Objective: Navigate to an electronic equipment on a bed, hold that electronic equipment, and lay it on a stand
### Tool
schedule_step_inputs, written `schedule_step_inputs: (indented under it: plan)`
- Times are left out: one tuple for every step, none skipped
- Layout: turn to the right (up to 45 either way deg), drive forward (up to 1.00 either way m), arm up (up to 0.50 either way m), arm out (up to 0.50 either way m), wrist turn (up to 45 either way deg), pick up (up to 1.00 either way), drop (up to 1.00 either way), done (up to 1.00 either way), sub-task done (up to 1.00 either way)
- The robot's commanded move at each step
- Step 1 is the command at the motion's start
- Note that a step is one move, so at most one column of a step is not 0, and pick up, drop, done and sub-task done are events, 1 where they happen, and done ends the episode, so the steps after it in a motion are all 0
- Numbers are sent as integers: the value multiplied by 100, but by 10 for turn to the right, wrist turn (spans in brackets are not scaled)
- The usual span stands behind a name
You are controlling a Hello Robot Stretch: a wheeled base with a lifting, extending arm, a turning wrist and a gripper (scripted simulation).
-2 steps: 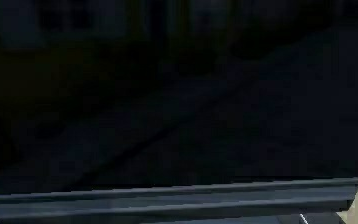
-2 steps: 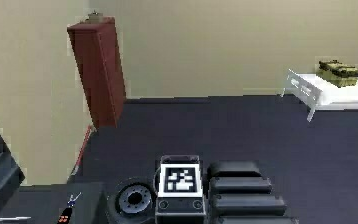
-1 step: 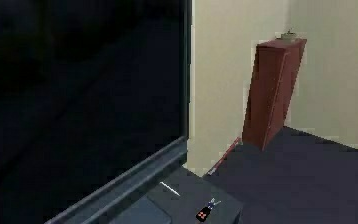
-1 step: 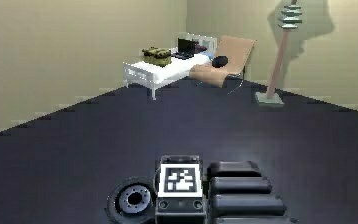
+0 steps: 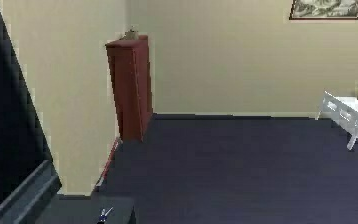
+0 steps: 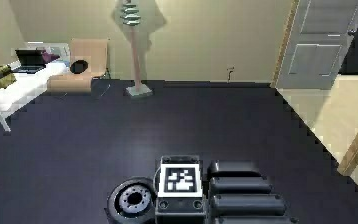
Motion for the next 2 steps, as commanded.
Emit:
schedule_step_inputs:
  plan:
    - [-450, 0, 0, 0, 0, 0, 0, 0, 0]
    - [-450, 0, 0, 0, 0, 0, 0, 0, 0]
